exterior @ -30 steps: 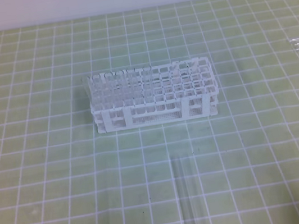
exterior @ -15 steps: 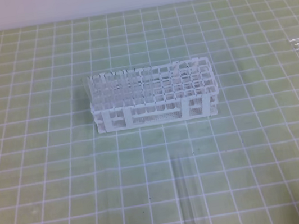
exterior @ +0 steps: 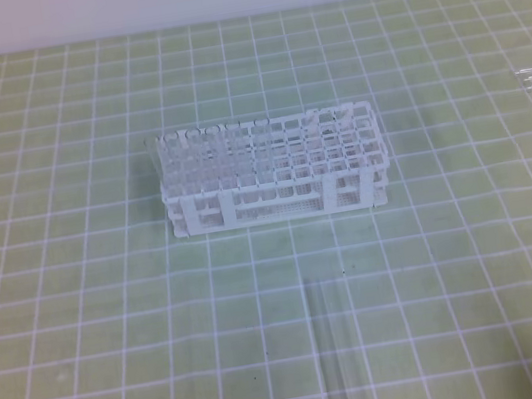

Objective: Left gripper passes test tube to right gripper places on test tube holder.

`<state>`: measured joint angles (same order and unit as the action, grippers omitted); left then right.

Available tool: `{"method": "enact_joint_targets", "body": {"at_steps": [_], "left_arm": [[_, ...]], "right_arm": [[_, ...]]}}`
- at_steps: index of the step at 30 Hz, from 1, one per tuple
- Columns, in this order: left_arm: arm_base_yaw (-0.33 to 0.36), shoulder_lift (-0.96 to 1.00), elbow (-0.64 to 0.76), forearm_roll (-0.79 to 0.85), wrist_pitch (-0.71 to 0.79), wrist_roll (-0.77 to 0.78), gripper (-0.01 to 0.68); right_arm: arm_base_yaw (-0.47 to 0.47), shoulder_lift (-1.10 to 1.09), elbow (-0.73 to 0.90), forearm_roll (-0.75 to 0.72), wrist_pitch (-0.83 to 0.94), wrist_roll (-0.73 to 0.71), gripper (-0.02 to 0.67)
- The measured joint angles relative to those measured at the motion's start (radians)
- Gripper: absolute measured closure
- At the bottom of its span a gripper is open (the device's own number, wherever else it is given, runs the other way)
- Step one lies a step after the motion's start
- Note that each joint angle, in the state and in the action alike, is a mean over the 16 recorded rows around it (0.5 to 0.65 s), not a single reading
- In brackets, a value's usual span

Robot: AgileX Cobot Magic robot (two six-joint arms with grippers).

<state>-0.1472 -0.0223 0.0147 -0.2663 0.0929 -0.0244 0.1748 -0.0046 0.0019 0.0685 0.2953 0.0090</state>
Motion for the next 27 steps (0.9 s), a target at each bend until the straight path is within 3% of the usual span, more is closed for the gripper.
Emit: {"method": "enact_joint_targets", "body": {"at_steps": [14,27], "left_arm": [[0.000,0.000,-0.001,-0.027,-0.027,-0.157,0.675],[0.000,0.000,0.003,-0.011,-0.015,-0.158,0.675]], "right_arm": [[0.000,0.000,0.000,0.017,-0.021,0.001,0.665],[0.000,0.000,0.000,0.299,-0.196,-0.003,0.665]]}}
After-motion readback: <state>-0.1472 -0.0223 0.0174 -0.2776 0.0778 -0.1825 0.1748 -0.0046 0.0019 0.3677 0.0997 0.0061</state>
